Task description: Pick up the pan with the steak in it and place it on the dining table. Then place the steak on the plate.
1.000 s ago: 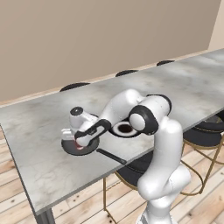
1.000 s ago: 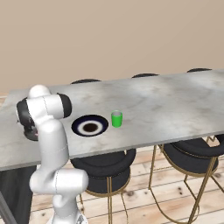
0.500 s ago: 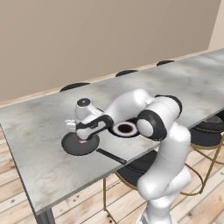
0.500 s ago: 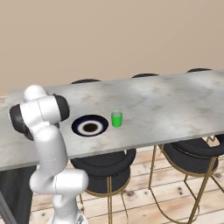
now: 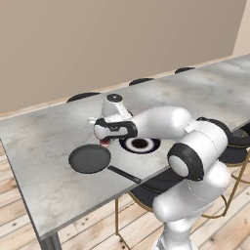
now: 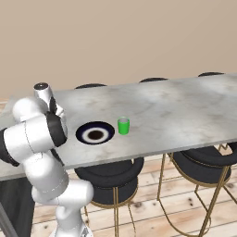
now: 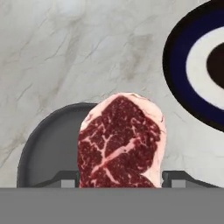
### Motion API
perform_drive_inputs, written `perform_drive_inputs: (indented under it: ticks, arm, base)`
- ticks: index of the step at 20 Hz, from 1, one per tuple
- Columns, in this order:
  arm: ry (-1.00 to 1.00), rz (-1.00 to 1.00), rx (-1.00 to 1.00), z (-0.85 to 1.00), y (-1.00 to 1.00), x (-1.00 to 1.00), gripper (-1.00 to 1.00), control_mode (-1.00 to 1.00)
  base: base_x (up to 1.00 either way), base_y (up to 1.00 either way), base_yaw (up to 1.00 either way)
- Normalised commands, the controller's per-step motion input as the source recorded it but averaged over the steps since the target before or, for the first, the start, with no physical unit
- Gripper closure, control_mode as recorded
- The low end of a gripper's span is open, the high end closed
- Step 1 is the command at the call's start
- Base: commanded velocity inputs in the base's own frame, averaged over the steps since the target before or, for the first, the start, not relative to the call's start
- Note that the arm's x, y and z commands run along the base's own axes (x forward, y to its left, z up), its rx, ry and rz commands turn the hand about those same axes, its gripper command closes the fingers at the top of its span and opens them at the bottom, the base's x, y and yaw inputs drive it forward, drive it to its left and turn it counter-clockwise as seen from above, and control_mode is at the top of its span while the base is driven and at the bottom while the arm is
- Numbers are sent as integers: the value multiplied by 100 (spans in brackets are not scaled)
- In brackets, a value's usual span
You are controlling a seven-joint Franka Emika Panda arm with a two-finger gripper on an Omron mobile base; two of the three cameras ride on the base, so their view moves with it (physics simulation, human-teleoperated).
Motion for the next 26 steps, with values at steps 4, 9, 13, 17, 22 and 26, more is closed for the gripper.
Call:
perform_drive_inputs:
  ticks: [4,9,13,17,22,26]
  arm:
    - [5,-12,-1,19,-76,-11,100,-100]
    - [1,-9,-5,0,-83,2,100,-100]
    - [2,-9,-5,0,-90,12,100,-100]
    - [3,-3,0,0,-78,45,100,-100]
    - [4,4,2,-2,-43,61,100,-100]
    - [0,2,0,-1,-3,0,100,-100]
  base:
    - [0,0,0]
    - [0,0,0]
    - [0,0,0]
    - [0,0,0]
    - [0,0,0]
    - [0,0,0]
